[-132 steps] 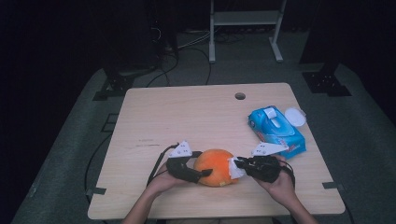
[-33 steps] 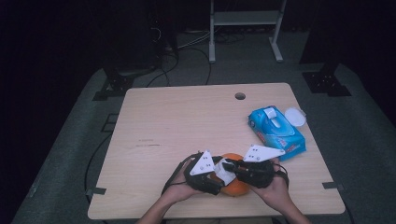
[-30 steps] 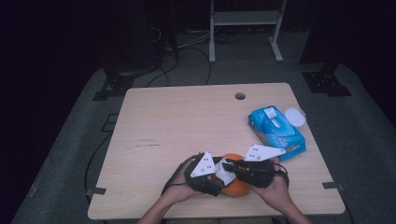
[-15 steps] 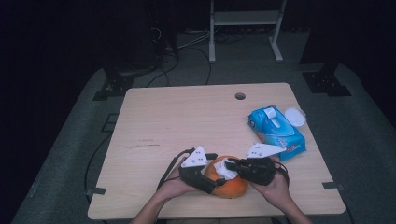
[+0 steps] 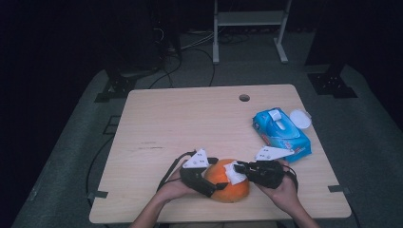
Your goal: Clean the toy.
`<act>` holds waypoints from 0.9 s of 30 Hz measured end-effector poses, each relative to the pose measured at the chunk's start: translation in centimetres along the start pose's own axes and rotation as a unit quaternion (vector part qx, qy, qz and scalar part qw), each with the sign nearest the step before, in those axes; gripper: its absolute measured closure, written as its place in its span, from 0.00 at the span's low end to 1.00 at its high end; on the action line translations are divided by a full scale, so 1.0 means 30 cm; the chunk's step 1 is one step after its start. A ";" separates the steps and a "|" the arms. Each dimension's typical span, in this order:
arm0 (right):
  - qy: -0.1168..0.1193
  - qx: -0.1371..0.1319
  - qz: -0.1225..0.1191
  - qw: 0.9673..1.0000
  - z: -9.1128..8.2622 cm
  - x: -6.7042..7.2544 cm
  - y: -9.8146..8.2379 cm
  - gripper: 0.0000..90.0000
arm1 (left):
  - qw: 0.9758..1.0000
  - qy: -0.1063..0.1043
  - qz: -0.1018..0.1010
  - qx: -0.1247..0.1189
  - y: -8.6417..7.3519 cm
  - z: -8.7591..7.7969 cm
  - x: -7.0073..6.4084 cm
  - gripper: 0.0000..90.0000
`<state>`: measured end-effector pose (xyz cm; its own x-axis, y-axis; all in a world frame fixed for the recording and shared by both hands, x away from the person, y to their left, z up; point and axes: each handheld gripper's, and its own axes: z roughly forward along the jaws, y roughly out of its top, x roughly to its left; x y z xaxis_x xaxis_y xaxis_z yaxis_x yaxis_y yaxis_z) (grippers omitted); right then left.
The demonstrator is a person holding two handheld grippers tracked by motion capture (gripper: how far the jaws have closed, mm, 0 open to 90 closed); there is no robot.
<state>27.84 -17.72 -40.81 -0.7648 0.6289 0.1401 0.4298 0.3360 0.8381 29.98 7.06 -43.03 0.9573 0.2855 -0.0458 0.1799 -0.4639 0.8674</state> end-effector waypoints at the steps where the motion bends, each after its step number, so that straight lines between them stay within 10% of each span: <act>1: -0.004 0.004 -0.006 1.000 0.001 0.000 -0.001 0.89 | 1.000 0.000 0.000 0.008 -0.007 0.003 0.001 0.16; 9: -0.015 0.013 0.021 1.000 -0.003 -0.058 -0.030 0.89 | 0.999 -0.014 -0.027 0.017 -0.041 -0.033 0.047 0.23; 16: -0.015 0.005 0.017 1.000 0.001 -0.047 -0.027 0.89 | 1.000 -0.008 0.000 0.006 -0.027 -0.024 0.026 0.19; 27: -0.017 0.020 0.035 0.999 0.004 -0.076 -0.054 0.89 | 0.998 -0.011 -0.056 0.013 -0.071 -0.057 0.096 0.26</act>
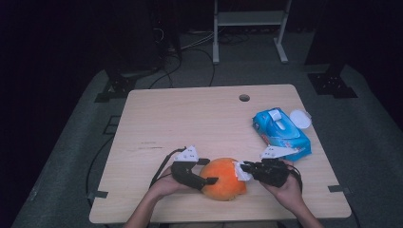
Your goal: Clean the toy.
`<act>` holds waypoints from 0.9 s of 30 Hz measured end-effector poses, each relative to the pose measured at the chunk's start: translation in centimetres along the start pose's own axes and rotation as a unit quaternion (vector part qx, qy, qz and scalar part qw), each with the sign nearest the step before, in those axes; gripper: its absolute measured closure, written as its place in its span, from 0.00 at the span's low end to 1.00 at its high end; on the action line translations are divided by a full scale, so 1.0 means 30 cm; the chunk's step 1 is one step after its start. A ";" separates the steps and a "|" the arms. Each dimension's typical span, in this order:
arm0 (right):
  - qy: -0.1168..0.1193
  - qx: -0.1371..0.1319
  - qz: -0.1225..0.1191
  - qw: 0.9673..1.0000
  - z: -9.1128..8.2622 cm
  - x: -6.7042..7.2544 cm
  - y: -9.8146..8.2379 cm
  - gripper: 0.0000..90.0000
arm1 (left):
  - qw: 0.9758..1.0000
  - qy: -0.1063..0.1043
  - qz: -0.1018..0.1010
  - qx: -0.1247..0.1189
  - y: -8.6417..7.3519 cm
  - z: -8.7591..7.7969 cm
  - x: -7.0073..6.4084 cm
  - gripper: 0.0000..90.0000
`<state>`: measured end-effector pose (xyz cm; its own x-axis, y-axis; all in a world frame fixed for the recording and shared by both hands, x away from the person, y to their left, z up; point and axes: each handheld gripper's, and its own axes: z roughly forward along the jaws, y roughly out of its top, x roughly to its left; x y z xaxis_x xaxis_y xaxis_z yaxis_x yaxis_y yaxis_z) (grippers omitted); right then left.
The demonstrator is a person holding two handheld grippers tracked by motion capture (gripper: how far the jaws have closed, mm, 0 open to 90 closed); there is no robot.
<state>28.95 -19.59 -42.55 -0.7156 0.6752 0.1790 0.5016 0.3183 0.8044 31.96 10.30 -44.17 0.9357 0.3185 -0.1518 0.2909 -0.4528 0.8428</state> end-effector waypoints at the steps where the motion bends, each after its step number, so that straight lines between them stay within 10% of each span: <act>1: 0.003 -0.005 0.001 1.000 -0.005 0.010 0.005 0.89 | 1.000 0.002 -0.003 0.000 -0.001 0.001 0.001 0.26; 8: 0.023 -0.016 -0.026 0.999 -0.014 0.055 0.023 0.89 | 1.000 0.001 -0.008 -0.004 -0.004 0.002 0.004 0.25; 14: 0.006 0.009 0.000 1.000 0.004 -0.013 -0.003 0.89 | 0.998 -0.016 0.049 -0.019 0.007 0.015 -0.041 0.18; 27: 0.024 -0.003 -0.024 0.999 -0.016 0.043 0.021 0.89 | 1.000 -0.007 0.006 -0.004 -0.015 -0.005 0.011 0.28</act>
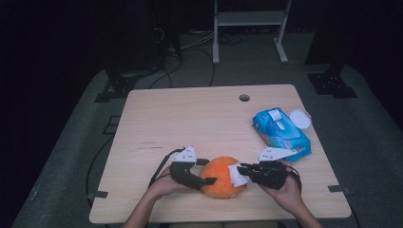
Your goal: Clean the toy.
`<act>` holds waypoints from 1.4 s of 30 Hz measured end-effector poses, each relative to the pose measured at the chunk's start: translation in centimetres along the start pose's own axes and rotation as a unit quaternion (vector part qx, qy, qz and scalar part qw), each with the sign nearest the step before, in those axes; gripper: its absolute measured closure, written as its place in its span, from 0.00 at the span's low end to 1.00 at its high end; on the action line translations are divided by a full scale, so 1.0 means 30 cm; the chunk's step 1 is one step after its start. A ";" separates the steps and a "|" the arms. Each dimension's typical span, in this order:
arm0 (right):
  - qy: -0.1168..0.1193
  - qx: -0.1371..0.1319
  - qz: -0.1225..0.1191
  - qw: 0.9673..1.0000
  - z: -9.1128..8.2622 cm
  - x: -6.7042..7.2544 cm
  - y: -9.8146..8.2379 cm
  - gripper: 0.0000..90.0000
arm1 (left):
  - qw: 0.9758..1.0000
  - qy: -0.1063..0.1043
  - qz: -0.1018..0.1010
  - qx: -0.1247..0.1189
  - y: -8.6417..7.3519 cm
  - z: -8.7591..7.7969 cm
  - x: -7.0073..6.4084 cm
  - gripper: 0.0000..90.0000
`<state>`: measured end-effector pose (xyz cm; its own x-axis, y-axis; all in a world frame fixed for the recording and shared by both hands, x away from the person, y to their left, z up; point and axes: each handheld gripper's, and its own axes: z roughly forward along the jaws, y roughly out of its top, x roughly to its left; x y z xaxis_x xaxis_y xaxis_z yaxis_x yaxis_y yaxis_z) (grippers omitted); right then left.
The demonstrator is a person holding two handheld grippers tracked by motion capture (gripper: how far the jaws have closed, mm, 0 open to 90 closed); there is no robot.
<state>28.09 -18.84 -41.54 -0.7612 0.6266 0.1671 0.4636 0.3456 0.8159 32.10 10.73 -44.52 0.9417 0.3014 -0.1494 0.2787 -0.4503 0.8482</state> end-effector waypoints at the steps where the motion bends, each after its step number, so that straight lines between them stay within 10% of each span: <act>1: -0.005 0.004 0.003 1.000 0.003 -0.012 -0.006 0.89 | 1.000 -0.003 0.000 -0.002 -0.004 -0.001 0.005 0.28; 16: 0.003 0.005 0.009 1.000 0.006 -0.024 -0.008 0.89 | 1.000 -0.001 -0.007 -0.024 -0.004 0.017 -0.004 0.15; 26: -0.004 -0.012 0.006 1.000 0.012 -0.028 0.022 0.89 | 0.998 -0.010 0.054 -0.013 0.013 0.033 -0.057 0.19; 29: -0.002 -0.007 0.011 1.000 0.015 -0.036 0.010 0.89 | 0.999 -0.014 0.039 -0.014 0.017 0.025 -0.047 0.12; 32: 0.001 -0.005 0.020 1.000 0.009 -0.043 0.000 0.89 | 0.999 -0.014 -0.031 -0.003 0.013 0.032 -0.016 0.07; 34: 0.006 -0.006 0.026 1.000 0.010 -0.043 -0.001 0.89 | 0.999 -0.024 -0.044 0.005 0.009 0.043 -0.014 0.08; 39: 0.003 -0.006 0.029 1.000 0.007 -0.034 0.006 0.90 | 1.000 -0.007 -0.007 -0.014 0.036 0.028 -0.039 0.34; 42: 0.016 -0.036 0.042 0.998 -0.026 -0.037 0.025 0.90 | 0.996 0.038 0.065 -0.052 0.071 0.013 -0.067 0.38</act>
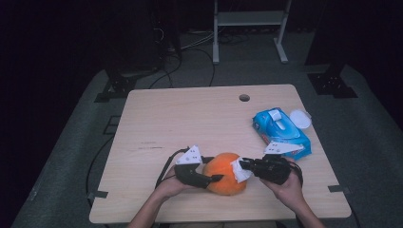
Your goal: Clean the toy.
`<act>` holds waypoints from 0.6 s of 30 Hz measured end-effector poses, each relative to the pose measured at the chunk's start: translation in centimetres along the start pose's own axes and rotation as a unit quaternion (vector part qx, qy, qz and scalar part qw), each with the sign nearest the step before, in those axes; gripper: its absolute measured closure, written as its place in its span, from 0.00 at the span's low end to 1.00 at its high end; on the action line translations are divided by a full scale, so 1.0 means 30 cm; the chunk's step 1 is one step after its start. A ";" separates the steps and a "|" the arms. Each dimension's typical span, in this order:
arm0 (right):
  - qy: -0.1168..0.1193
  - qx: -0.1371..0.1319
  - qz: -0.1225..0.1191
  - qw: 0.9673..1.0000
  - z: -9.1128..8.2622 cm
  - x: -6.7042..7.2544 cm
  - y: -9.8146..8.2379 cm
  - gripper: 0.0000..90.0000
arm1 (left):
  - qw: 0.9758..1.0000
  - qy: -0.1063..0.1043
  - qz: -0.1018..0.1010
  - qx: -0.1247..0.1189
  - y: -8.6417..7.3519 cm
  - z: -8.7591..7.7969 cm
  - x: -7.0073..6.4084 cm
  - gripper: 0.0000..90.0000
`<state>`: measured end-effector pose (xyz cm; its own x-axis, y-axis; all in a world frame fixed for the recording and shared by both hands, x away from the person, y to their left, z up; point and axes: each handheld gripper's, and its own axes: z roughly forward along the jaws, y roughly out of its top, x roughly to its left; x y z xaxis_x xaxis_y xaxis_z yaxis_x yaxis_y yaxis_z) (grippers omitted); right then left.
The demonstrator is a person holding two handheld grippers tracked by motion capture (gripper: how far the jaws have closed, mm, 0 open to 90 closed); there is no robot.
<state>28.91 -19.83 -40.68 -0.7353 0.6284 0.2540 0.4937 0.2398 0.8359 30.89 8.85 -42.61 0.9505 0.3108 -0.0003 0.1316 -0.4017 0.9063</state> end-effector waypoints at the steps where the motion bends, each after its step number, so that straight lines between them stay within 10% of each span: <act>1: 0.007 -0.012 0.001 1.000 -0.012 0.008 0.012 0.90 | 1.000 0.000 0.000 0.000 0.000 0.000 0.000 0.38; 3: -0.004 -0.020 -0.023 1.000 -0.018 0.036 0.031 0.90 | 0.998 0.024 0.064 -0.014 0.019 0.003 -0.023 0.38; 4: -0.014 -0.017 -0.035 0.999 -0.014 0.047 0.034 0.90 | 0.992 0.045 0.118 -0.004 0.014 0.013 -0.040 0.38; 6: -0.025 -0.004 -0.046 0.999 0.002 0.048 0.024 0.90 | 0.988 0.043 0.145 0.023 -0.008 0.027 -0.045 0.37; 15: -0.066 0.022 0.002 0.998 0.021 -0.072 -0.032 0.90 | 0.989 0.035 0.142 0.023 -0.033 0.020 -0.036 0.35; 18: -0.056 0.018 -0.011 0.998 0.031 -0.032 -0.020 0.90 | 0.990 0.036 0.131 0.032 -0.027 0.026 -0.038 0.25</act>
<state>29.76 -19.90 -41.88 -0.6904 0.7014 0.1774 0.4952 0.2794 0.8226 29.92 8.14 -43.67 0.9321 0.2481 0.2639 -0.0976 -0.5297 0.8426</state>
